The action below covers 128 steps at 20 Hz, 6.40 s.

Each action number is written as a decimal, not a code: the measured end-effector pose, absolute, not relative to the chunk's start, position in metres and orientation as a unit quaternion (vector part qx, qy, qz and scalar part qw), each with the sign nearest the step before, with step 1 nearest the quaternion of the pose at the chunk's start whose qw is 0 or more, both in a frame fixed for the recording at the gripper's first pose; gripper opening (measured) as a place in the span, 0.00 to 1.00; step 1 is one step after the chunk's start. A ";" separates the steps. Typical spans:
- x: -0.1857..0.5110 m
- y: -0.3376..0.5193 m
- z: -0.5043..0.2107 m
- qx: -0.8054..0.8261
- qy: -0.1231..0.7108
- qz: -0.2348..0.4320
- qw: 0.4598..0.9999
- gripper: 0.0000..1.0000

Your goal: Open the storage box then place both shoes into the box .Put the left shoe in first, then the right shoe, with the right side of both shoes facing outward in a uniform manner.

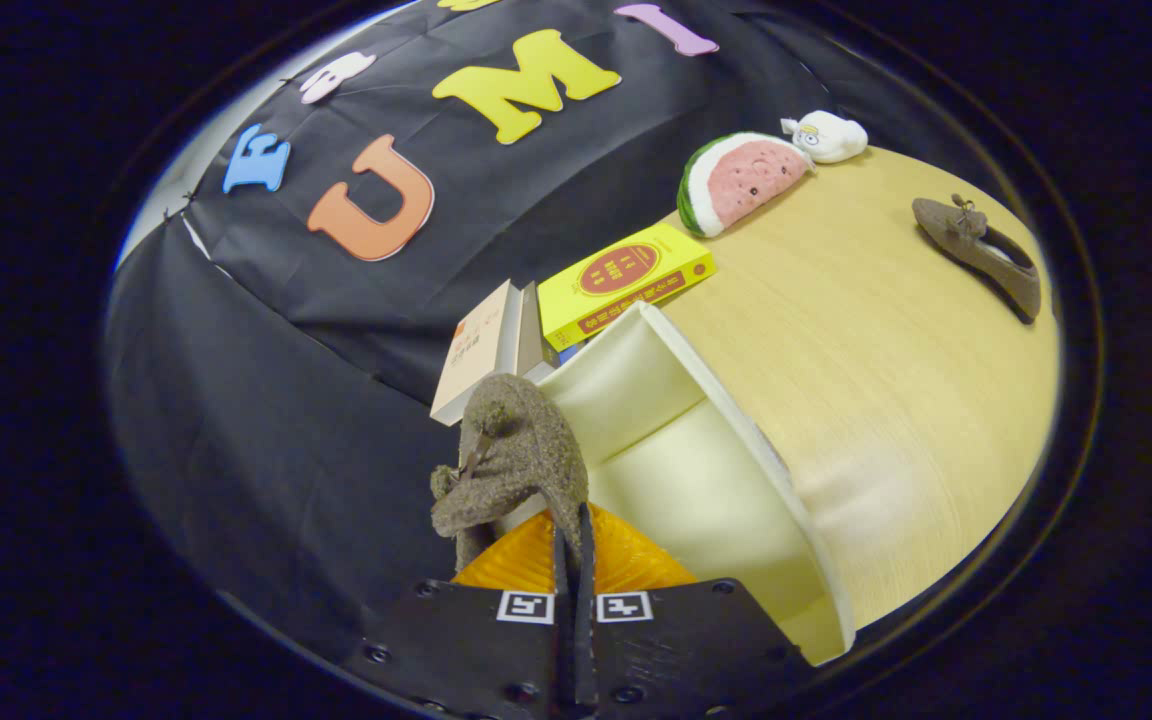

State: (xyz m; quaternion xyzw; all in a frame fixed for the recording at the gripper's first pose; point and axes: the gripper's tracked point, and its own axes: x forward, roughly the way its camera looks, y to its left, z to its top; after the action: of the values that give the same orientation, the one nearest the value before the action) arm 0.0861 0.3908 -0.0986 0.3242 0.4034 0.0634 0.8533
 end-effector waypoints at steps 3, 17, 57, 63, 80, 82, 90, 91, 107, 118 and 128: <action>0.078 0.395 -0.112 0.319 0.422 0.059 0.846 0.05; 0.070 0.352 -0.052 0.191 0.360 0.195 0.892 0.95; 0.129 -0.142 -0.219 0.124 0.437 0.011 0.891 0.00; 0.123 -0.127 -0.204 0.204 0.437 0.009 0.876 0.00; 0.096 0.118 -0.009 0.249 0.364 0.099 0.892 0.00; 0.094 0.167 0.001 0.260 0.368 0.106 0.886 0.00; 0.091 0.295 -0.030 0.281 0.379 0.064 0.880 0.00; 0.091 0.303 -0.040 0.280 0.382 0.054 0.879 0.00; 0.078 0.311 -0.084 0.236 0.348 -0.016 0.907 0.16; 0.054 0.317 -0.007 0.194 0.237 0.100 0.947 0.94; 0.015 0.168 0.088 0.085 0.055 0.114 0.988 0.96</action>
State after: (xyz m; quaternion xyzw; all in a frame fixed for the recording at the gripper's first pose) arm 0.0152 0.1677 0.0883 0.0847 0.0547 0.1139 0.9884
